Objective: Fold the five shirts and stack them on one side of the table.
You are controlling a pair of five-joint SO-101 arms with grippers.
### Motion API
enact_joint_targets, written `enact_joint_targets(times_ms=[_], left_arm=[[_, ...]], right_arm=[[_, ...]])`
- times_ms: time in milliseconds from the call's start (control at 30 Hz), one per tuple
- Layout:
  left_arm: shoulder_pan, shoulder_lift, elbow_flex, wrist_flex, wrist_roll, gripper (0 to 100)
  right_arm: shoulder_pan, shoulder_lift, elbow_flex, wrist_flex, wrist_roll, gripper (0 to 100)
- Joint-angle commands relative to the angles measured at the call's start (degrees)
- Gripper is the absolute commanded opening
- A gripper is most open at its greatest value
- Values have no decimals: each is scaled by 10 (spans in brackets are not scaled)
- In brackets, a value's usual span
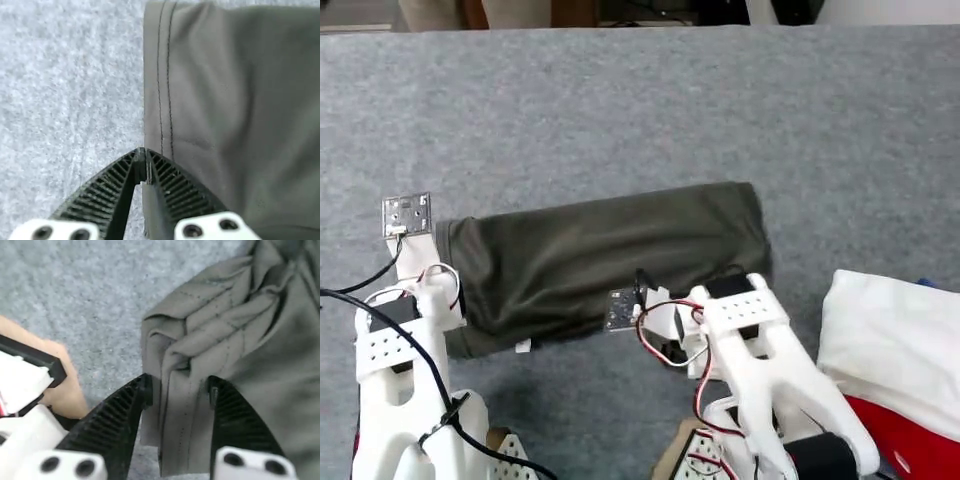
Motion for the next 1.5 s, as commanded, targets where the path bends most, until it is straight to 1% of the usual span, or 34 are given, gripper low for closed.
enact_joint_targets(times_ms=[0,133,267,367,433,567,667,767,867,967,1067,1200,1367,1467], left_arm=[[-2,-7,-3,-11,4,19],[-2,-7,-3,-11,4,19],[-2,-7,-4,-9,4,19],[-2,-7,-4,-9,4,19],[-2,-7,-3,-9,4,19],[-2,-7,-2,-11,4,19],[-2,-7,-1,-11,4,19],[1,-7,-1,-12,4,19],[2,-7,9,-21,4,19],[2,-7,17,-36,5,19],[2,-7,18,-37,6,19],[2,-7,19,-37,6,19],[2,-7,19,-37,6,19],[2,-7,20,-37,6,19]], right_arm=[[-8,33,17,-31,-6,207],[-29,33,20,-31,-6,149],[-31,34,20,-31,-7,115],[-29,33,20,-31,-10,48],[-19,32,18,-30,-10,0],[22,31,-10,-22,-10,3],[36,34,-87,28,-14,3],[36,35,-184,75,-43,3],[15,50,-286,130,-45,3],[-18,109,-380,178,-45,3],[-42,189,-459,185,-41,3],[-57,280,-554,188,-13,3],[-59,348,-633,200,55,4],[-47,379,-675,198,98,4]])
